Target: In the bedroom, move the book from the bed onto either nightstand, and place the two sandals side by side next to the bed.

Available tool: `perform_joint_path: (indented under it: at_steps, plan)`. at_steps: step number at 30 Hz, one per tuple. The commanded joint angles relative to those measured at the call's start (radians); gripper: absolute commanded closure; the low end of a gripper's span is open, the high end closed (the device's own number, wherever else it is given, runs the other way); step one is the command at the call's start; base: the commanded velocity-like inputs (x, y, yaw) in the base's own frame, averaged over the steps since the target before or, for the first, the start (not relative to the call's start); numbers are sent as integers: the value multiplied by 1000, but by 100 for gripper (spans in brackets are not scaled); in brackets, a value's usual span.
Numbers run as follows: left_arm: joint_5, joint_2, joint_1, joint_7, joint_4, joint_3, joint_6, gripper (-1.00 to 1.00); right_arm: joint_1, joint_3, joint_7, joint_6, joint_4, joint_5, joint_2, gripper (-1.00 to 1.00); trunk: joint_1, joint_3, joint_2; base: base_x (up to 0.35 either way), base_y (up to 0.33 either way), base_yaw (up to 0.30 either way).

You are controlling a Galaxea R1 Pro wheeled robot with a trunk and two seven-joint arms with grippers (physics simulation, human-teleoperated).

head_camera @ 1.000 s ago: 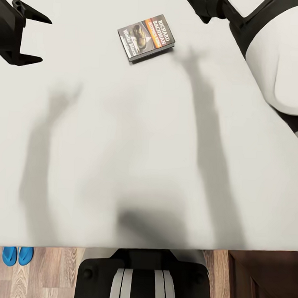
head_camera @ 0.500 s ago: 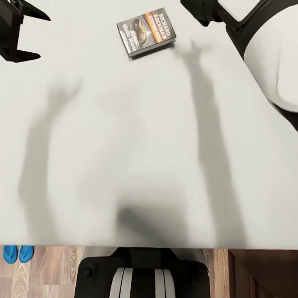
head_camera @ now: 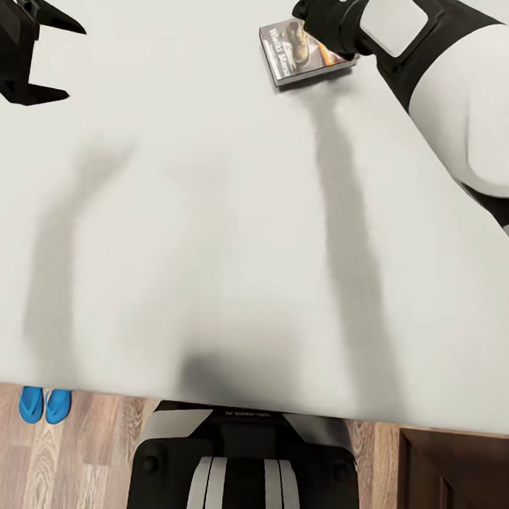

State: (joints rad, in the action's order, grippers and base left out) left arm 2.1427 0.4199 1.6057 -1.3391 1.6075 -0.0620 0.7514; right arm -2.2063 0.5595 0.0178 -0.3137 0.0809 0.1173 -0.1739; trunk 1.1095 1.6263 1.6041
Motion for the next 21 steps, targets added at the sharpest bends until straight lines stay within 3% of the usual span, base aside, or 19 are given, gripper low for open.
perform_joint_path:
  at_steps: [1,5,6,14,16,17,18,21]
  plan:
    - [5,0,1,-8,0,0,8,-100,0,8,1,-3,2,13,-1,-100,0,1,0,-11,14,242]
    - [5,-1,1,-8,0,0,8,-100,0,8,-39,35,0,45,-1,-100,0,2,0,-5,6,162]
    - [5,-3,1,-7,0,0,8,-100,-2,7,-74,54,0,70,-1,-100,0,2,0,-2,2,66]
    - [4,-6,-1,-6,0,-1,8,-100,-8,7,-114,78,-1,115,-1,-100,0,3,0,-1,1,27]
    - [4,-7,-1,-6,0,-1,8,-100,-9,7,-142,81,-1,170,-1,-100,0,3,0,0,0,6]
    - [4,-7,-1,-6,0,-1,8,-100,-9,7,-142,81,-1,170,-1,-100,0,3,0,0,0,6]
    - [3,-7,-1,-6,0,-1,8,-100,-10,7,-162,82,-2,211,-1,-100,0,3,0,0,0,4]
    - [4,-7,-3,-6,0,-1,8,-100,-10,7,-180,84,-2,250,-1,-100,0,3,0,0,0,2]
